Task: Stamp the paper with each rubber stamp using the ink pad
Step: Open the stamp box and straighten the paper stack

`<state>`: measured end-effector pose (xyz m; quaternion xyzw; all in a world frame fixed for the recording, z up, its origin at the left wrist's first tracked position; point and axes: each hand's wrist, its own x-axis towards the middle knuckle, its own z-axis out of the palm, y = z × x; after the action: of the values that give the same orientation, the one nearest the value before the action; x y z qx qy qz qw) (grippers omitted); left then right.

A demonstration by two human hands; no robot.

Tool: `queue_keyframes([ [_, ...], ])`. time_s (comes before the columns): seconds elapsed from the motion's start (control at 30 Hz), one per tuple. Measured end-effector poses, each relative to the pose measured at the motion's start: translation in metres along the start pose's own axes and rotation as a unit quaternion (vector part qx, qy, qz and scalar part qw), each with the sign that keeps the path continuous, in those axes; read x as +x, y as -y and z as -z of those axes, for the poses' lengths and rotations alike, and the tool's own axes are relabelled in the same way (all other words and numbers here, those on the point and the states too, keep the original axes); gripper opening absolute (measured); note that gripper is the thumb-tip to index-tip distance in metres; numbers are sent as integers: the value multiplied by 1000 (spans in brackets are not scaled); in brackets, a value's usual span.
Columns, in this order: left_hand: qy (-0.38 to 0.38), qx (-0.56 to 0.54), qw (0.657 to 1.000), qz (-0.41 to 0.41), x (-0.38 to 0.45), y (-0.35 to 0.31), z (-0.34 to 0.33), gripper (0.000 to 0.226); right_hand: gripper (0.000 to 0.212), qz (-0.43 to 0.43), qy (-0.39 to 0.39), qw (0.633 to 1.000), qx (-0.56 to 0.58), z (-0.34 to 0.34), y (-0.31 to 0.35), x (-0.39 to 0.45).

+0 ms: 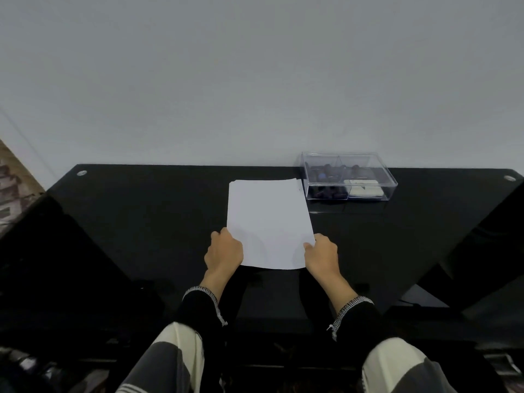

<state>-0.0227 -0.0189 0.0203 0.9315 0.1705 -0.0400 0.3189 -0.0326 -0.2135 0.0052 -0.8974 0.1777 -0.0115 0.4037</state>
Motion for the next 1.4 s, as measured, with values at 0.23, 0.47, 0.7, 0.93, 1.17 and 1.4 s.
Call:
queue_keyframes([
  [0.23, -25, 36, 999, -7, -30, 13, -1, 26, 22, 25, -11, 997, -77, 2, -10, -33],
  [0.47, -32, 85, 996, -16, -38, 25, -4, 38, 29, 32, -11, 994, -101, 3, -15, -44],
  [0.7, -63, 134, 989, -25, -34, 26, -6, 31, 28, 20, -2, 995, -96, 2, -13, -41],
  [0.93, -87, 146, 985, -30, -29, 22, -6, 23, 26, 6, 1, 994, -105, 2, -9, -41],
  [1.17, -140, 109, 977, -120, -15, 11, -13, 37, 35, 20, -30, 994, -107, 4, -10, -35],
  [1.4, -13, -75, 963, -257, -6, -35, -41, 26, 38, 68, -77, 993, -51, 28, -23, -10],
])
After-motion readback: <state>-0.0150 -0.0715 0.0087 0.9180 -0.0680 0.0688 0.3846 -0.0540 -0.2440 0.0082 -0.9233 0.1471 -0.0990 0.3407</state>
